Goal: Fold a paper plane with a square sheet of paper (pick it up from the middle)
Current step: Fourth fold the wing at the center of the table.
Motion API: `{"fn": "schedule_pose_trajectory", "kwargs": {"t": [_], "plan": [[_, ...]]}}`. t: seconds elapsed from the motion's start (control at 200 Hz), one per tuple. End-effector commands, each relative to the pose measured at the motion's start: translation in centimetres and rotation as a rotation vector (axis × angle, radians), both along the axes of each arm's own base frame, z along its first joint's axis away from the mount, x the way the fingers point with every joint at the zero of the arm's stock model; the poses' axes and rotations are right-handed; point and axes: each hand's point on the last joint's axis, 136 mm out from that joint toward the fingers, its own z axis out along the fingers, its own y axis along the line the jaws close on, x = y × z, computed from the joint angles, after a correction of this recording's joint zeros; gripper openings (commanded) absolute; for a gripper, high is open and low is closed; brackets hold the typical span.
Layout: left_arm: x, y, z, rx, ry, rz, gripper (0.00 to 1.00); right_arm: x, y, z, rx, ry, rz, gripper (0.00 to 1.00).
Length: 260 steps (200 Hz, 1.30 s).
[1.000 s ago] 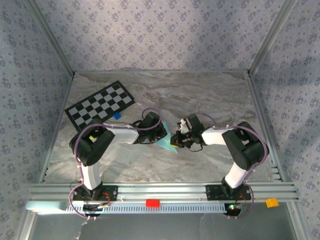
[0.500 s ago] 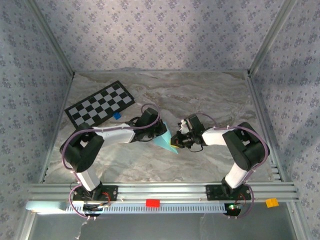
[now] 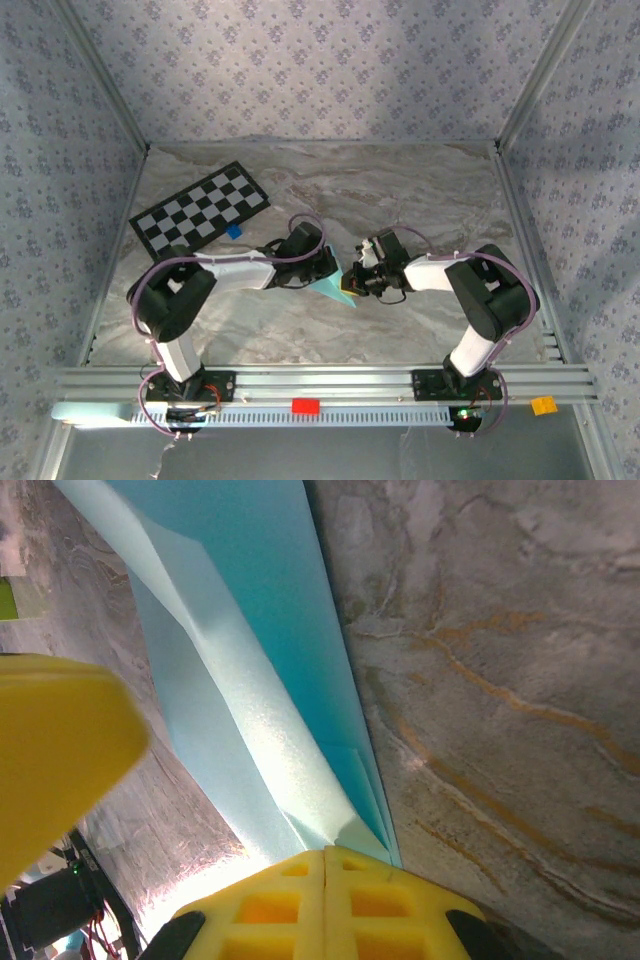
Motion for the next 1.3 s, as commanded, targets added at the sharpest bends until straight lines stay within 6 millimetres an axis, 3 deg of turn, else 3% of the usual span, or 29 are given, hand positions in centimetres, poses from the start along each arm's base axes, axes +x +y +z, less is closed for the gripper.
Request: {"fn": "schedule_pose_trajectory", "kwargs": {"t": [0.0,0.375,0.68,1.294], "plan": [[-0.4,-0.7,-1.0,-0.010,0.030,-0.020,0.01,-1.9,-2.7,-3.5,-0.133,0.111,-0.054,0.00],[0.4,2.3,-5.3,0.127,0.076,0.060,0.01,-3.0,-3.4,-4.8,-0.170,0.153,-0.049,0.00],[2.6,3.7,-4.7,0.143,0.039,0.060,0.02,-3.5,-3.9,-5.1,-0.189,0.156,-0.051,0.00],[6.8,8.8,-5.7,0.169,0.020,0.052,0.03,-3.8,-4.1,-5.4,-0.204,0.158,-0.037,0.00]]}}
